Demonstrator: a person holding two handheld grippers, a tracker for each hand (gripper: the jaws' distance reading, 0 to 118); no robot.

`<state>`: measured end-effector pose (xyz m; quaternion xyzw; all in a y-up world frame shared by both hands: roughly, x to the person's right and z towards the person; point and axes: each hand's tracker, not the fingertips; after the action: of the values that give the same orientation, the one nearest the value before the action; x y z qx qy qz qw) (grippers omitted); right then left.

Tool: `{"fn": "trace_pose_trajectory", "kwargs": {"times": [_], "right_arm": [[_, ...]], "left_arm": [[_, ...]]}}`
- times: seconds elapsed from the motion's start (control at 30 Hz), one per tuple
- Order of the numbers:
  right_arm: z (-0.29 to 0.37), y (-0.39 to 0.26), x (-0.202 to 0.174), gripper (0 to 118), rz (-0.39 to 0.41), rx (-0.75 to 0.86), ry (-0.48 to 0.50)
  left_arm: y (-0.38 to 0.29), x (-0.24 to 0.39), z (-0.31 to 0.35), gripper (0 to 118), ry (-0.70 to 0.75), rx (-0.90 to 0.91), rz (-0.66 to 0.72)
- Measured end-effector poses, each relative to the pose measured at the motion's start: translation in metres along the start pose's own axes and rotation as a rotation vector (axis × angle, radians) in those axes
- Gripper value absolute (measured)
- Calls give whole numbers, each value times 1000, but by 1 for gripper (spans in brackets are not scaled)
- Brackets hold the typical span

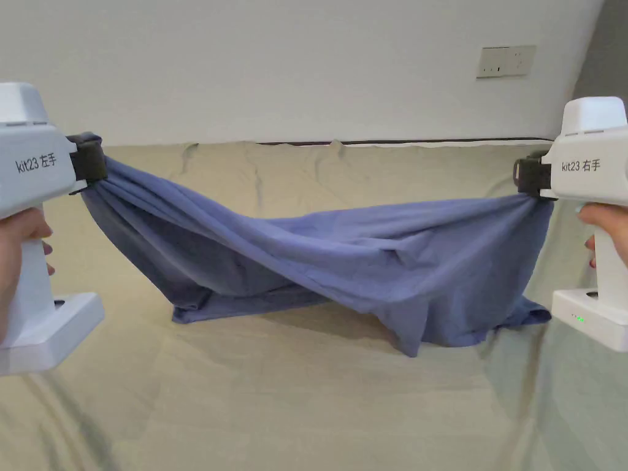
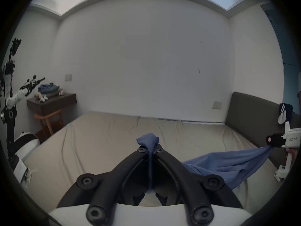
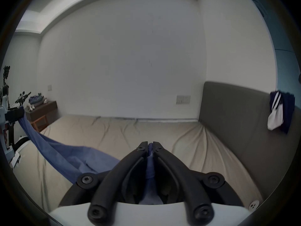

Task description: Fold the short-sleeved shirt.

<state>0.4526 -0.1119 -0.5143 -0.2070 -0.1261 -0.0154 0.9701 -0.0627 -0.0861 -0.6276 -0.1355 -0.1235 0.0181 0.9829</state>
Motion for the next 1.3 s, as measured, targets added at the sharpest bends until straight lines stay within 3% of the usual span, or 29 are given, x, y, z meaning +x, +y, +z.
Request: {"fn": "trace_pose_trajectory", "kwargs": {"times": [0.13,0.53,0.93,1.3], "right_arm": [[29,-72,-8,3,-9,-77,23],[151,-227,3,3,-118,-230,37],[264,-291,24,3,-134,-301,28],[316,-339,22,3,-71,-418,28]], "left_arm": [[-51,-4,31,0,-25,-70,-30],[-166,-34,168,0,-21,-210,109],[-233,-48,292,0,29,-338,102],[-284,-47,354,0,20,-466,-8]]}}
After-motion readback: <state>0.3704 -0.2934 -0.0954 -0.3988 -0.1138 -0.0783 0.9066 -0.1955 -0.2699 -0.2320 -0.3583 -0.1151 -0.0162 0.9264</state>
